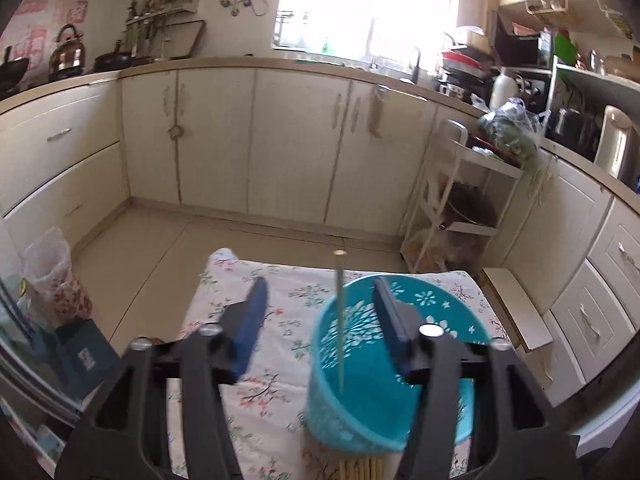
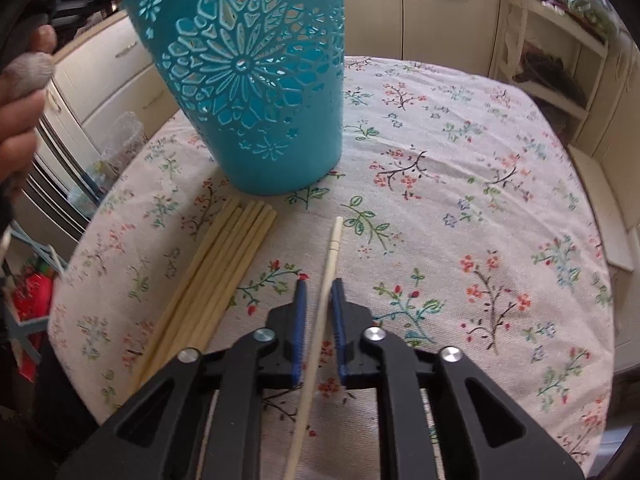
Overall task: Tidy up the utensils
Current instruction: 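Open the left gripper over the teal cup while the right gripper grasps a chopstick, then carry the chopstick over the teal cup and open the right gripper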
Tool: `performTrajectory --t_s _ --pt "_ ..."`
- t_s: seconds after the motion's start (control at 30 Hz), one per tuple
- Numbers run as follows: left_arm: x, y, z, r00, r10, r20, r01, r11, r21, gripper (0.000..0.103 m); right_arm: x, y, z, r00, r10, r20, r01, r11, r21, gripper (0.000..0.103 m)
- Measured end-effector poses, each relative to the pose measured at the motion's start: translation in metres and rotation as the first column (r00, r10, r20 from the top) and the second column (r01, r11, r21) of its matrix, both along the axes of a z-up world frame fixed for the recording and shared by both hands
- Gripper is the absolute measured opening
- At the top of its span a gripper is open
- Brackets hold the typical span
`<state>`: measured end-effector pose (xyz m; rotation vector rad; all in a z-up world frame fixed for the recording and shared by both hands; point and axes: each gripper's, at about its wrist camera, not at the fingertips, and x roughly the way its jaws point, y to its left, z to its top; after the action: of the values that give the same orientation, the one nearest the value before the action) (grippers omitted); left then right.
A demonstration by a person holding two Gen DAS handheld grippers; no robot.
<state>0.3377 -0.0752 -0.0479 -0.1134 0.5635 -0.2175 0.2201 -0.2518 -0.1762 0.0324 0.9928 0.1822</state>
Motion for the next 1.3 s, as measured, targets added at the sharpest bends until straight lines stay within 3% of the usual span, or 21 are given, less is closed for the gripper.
performTrajectory --t_s 0.13,0.27,0.47,0.6,0.8,0.93,1.1,1.3 --pt "-0.025 0.037 0.008 0.999 0.044 -0.008 -0.044 0.997 -0.071 0.072 -0.001 -0.01 0.0 1.0 -0.018 -0.014 0.019 0.999 0.046 0.006" --pt "-0.051 0.072 -0.007 0.994 0.1 -0.035 -0.104 0.986 -0.129 0.079 -0.007 -0.037 0.016 0.996 -0.085 -0.019 0.087 0.976 0.199 0.006" --pt "-0.065 0.094 -0.076 0.973 0.122 -0.195 -0.143 0.985 -0.1 0.079 -0.026 -0.068 0.08 0.98 -0.146 0.132 0.067 0.877 0.475 0.006" --pt "-0.073 0.089 -0.113 0.959 0.104 -0.264 -0.127 0.989 -0.071 0.079 -0.016 -0.064 0.139 0.94 -0.18 0.288 -0.005 0.841 0.54 0.006" --pt "-0.075 0.078 -0.138 0.954 0.083 -0.288 -0.1 0.994 -0.046 0.079 0.05 -0.037 0.196 0.855 -0.277 0.439 -0.002 0.844 0.536 0.006" --pt "-0.075 0.081 -0.139 0.956 0.073 -0.283 -0.096 0.993 -0.068 0.079 0.093 -0.024 0.193 0.815 -0.338 0.471 0.068 0.863 0.501 0.006" --pt "-0.073 0.084 -0.143 0.949 0.061 -0.31 -0.097 0.99 -0.103 0.079 0.115 -0.018 0.165 0.822 -0.365 0.437 0.16 0.885 0.437 0.006" --pt "-0.071 0.083 -0.145 0.948 0.058 -0.314 -0.094 0.99 -0.101 0.079 0.114 -0.006 0.145 0.86 -0.285 0.422 0.138 0.928 0.346 0.009"
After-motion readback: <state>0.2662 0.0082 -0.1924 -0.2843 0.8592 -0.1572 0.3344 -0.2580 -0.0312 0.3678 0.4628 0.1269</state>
